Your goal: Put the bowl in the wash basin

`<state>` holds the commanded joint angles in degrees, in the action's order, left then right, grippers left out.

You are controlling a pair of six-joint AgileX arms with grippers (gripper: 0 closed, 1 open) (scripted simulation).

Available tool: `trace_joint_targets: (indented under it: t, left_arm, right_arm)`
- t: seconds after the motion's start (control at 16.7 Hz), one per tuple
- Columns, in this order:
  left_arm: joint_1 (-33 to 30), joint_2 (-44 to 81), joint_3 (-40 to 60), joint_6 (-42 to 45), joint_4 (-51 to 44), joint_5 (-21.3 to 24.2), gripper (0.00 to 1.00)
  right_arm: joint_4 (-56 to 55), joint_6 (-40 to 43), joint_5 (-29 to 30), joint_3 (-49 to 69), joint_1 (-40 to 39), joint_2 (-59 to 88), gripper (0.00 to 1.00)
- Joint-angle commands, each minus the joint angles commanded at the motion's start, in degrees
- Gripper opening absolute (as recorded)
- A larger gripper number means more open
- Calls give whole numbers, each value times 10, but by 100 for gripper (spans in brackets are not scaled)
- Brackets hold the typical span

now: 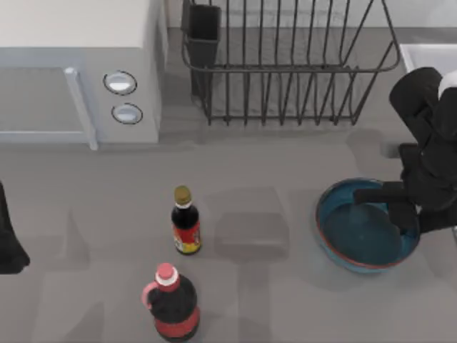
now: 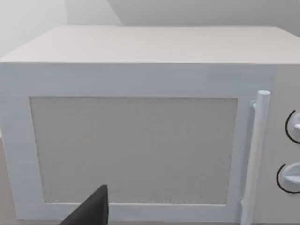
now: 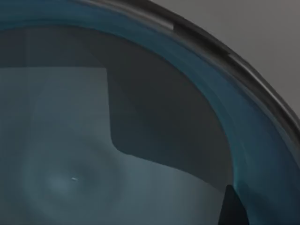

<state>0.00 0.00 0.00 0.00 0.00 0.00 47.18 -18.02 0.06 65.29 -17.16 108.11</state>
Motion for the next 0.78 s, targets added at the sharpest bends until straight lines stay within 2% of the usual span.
trace_joint_targets:
  t: [0.36,0.78]
  left_arm:
    - [0,0,0,0,0,0,100]
    - [0,0,0,0,0,0,100]
  right_arm:
    - [23,1,0,23,-1,-4,0]
    - [251,2,0,191,2,-42,0]
